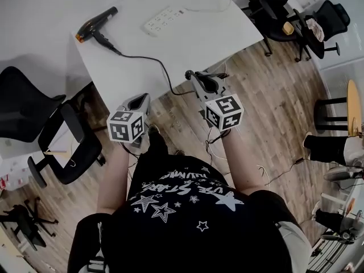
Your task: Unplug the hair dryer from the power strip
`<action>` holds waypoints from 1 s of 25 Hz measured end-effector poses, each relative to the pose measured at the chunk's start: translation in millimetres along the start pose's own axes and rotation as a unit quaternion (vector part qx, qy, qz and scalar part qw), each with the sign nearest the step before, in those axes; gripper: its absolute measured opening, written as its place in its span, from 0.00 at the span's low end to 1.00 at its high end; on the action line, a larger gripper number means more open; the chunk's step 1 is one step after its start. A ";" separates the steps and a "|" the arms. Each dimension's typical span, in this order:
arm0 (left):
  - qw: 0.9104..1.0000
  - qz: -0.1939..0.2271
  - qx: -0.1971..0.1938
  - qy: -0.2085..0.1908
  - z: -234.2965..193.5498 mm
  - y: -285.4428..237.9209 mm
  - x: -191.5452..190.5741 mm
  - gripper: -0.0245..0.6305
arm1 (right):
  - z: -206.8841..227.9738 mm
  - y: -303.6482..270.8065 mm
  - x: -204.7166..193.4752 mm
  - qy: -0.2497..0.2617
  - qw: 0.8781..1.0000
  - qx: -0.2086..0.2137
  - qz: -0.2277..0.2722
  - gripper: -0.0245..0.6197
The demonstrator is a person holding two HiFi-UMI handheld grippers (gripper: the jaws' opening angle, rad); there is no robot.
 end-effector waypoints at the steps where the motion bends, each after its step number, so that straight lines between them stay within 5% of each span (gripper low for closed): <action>1: 1.000 0.002 0.003 0.001 3.9 3.2 -2.5 0.05 | -0.7 4.1 -3.0 -0.004 1.000 0.000 0.001 0.12; 25: 0.999 0.032 0.014 0.010 102.4 41.7 -70.6 0.05 | -30.2 97.1 -88.0 -0.035 0.999 0.026 -0.013 0.12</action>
Point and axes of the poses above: the fingertips, and each gripper's own axes: y backward along the fingers, z to its right, x out of its top, the point moved 2 cm from there along y, backward along the fingers, and after that the axes turned 11 degrees about -z, right-handed, at the moved point
